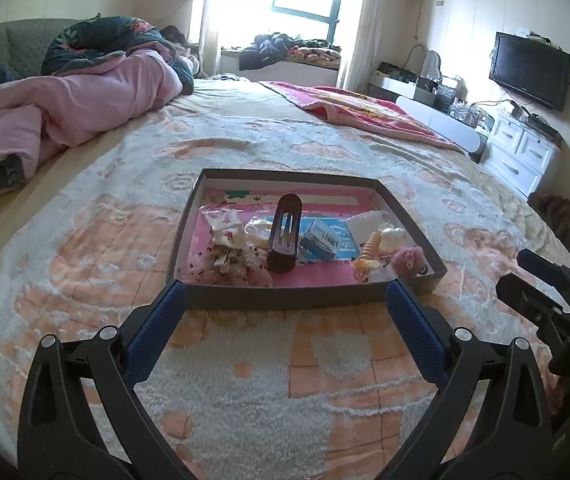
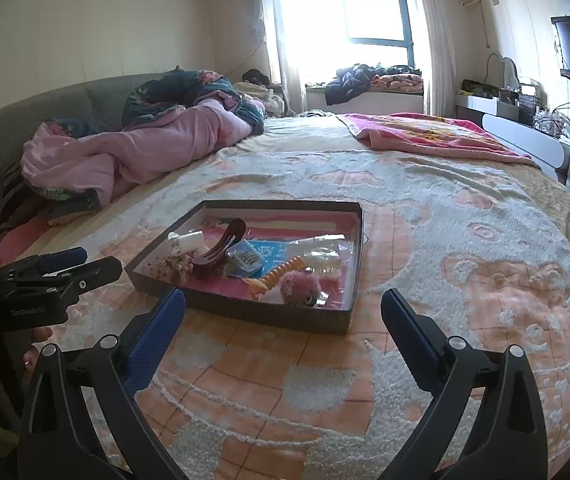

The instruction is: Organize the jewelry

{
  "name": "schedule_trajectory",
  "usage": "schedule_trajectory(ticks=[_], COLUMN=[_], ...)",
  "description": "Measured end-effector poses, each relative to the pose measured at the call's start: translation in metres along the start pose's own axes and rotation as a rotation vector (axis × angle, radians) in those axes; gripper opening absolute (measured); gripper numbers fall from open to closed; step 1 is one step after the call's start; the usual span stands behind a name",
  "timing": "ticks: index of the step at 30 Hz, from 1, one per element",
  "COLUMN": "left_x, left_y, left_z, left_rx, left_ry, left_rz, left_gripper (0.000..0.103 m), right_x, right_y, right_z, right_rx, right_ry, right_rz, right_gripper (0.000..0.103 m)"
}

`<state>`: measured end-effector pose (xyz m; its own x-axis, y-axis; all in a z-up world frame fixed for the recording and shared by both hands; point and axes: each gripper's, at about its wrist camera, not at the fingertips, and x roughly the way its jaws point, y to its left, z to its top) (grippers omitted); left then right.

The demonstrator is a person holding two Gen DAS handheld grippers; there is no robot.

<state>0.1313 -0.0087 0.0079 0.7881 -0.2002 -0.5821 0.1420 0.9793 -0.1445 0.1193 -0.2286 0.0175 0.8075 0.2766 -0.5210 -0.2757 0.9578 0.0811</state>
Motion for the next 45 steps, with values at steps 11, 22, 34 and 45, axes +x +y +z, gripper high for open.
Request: schedule_trajectory(ticks=[11, 22, 34, 45], left_x=[-0.004, -0.012, -0.026, -0.04], left_y=[0.0, 0.004, 0.002, -0.001], left_z=[-0.015, -0.035, -0.048, -0.051], left_rx=[0.009, -0.001, 0.006, 0.02], left_ry=[-0.007, -0.041, -0.117, -0.204], left_rz=[0.016, 0.026, 0.05, 0.057], left_gripper=[0.092, 0.092, 0.092, 0.092], right_x=[-0.005, -0.017, -0.028, -0.045], right_y=[0.004, 0.013, 0.013, 0.016], right_z=[-0.011, -0.033, -0.05, -0.051], right_rx=[0.001, -0.022, -0.038, -0.047], right_ry=[-0.013, -0.078, -0.158, -0.271], right_rz=[-0.007, -0.063, -0.119, -0.168], right_gripper=[0.096, 0.096, 0.096, 0.096])
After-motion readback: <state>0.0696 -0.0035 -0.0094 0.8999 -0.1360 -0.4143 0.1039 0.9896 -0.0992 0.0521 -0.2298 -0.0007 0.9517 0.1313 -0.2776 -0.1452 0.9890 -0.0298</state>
